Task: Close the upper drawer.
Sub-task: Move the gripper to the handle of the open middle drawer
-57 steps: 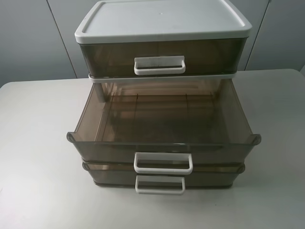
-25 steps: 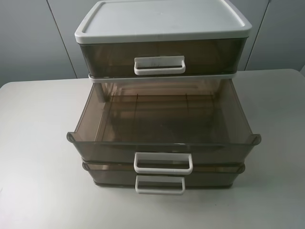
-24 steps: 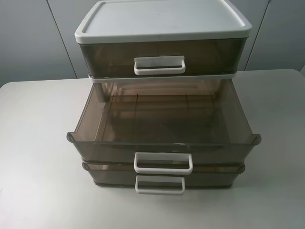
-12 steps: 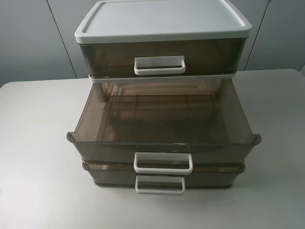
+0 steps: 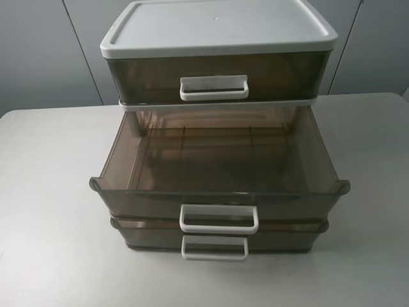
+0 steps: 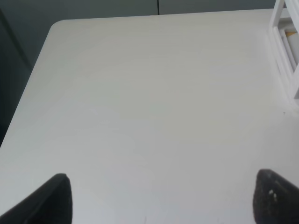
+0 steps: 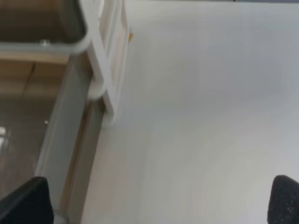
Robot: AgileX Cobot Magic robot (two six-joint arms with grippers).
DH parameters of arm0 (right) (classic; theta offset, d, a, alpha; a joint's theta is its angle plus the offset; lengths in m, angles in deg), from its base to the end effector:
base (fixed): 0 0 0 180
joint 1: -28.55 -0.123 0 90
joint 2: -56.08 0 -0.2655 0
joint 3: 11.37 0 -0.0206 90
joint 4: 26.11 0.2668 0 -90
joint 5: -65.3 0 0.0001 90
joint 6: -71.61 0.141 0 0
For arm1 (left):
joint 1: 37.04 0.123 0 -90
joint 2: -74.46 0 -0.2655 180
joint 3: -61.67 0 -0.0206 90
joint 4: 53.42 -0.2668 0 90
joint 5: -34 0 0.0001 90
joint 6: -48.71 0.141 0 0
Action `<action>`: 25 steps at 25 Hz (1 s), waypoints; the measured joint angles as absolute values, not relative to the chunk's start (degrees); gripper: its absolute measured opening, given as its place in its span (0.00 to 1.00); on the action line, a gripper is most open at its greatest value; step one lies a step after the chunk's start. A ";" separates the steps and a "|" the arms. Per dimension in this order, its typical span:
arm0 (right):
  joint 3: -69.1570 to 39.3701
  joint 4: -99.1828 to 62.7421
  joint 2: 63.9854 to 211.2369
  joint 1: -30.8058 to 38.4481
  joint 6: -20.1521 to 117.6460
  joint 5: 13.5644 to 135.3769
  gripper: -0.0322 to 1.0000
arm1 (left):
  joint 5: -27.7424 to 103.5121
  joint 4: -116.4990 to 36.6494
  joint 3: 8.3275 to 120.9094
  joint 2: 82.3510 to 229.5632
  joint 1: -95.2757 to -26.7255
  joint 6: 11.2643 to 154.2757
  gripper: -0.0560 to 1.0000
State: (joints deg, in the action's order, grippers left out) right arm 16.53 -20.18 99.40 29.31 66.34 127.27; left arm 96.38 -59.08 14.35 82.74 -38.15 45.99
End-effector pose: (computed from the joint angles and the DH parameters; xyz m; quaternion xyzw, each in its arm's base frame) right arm 0.1555 0.0108 0.3146 -0.0319 0.9159 0.0306 0.3989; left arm 0.0701 0.0110 0.2632 -0.0149 0.8559 0.0321 0.5159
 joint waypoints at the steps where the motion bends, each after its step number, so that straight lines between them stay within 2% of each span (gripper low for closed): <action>1: 14.09 -19.21 103.25 29.31 66.22 126.93 0.71 | 96.38 -59.08 14.35 82.74 -38.15 45.99 0.75; 4: 7.67 -17.08 112.47 27.77 64.63 125.82 0.71 | 96.38 -59.08 14.35 82.74 -38.15 46.23 0.75; 6: 5.51 -17.11 117.13 23.29 63.76 124.23 0.71 | 96.38 -59.08 14.35 82.74 -38.15 46.23 0.75; 16: 4.17 -21.16 129.16 -14.00 61.45 119.28 0.71 | 96.38 -59.08 14.35 82.74 -38.15 46.23 0.75; 20: 4.17 -21.25 133.21 -24.74 59.19 121.06 0.71 | 96.38 -59.08 14.35 82.74 -38.15 46.23 0.75; 25: 4.17 -18.52 138.38 -33.23 56.11 122.56 0.71 | 96.38 -59.08 14.35 82.74 -38.15 46.23 0.75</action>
State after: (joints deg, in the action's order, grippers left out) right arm 4.17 -18.52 138.38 -33.23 56.11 122.56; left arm 96.38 -59.08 14.35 82.74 -38.15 46.23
